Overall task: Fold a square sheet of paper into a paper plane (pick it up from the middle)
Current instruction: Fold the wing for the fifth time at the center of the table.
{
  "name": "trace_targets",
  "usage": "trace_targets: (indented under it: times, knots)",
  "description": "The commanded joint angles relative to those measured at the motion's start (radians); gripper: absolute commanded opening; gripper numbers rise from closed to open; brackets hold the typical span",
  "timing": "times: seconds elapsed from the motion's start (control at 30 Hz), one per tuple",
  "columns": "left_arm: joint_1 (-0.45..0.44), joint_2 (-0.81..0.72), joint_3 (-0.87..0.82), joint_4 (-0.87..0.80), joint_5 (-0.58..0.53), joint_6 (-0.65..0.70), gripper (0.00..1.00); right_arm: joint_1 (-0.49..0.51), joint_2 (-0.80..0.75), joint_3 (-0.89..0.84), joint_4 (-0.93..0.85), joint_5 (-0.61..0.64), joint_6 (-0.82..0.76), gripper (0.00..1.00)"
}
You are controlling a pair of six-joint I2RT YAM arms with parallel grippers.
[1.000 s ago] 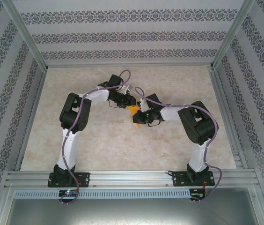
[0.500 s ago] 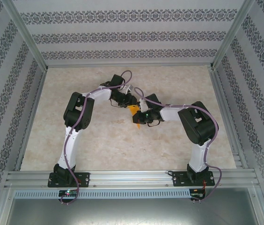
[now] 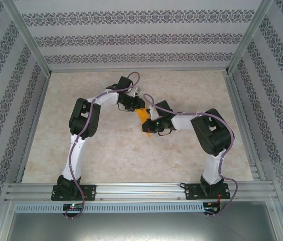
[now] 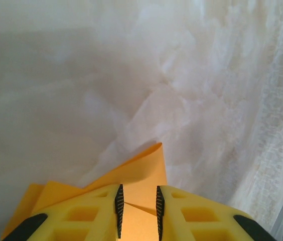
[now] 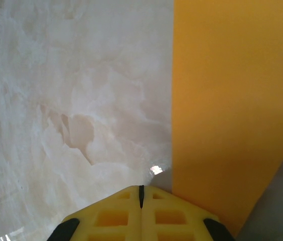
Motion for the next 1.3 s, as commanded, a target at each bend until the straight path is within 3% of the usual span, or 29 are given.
trace_targets:
  times: [0.0, 0.23, 0.53, 0.7, 0.9, 1.27]
  knots:
    - [0.06, 0.047, 0.039, -0.026, -0.116, 0.038, 0.28, 0.006, 0.043, -0.073, -0.215, 0.096, -0.031, 0.0]
    - [0.063, 0.053, 0.114, -0.093, -0.133, 0.069, 0.28, 0.008, 0.029, -0.076, -0.212, 0.086, -0.025, 0.0]
    - [0.056, 0.004, 0.131, -0.105, -0.051, 0.058, 0.29, 0.005, -0.06, -0.033, -0.159, -0.014, 0.036, 0.0]
    - [0.045, -0.08, 0.095, -0.129, -0.081, 0.075, 0.3, -0.012, -0.161, 0.035, -0.173, -0.06, 0.059, 0.18]
    - [0.027, -0.181, 0.01, -0.138, -0.121, 0.084, 0.32, -0.077, -0.265, 0.044, -0.217, -0.048, 0.022, 0.31]
    - [-0.006, -0.417, -0.31, 0.016, -0.142, 0.012, 0.39, -0.144, -0.142, 0.133, -0.248, -0.084, -0.072, 0.39]
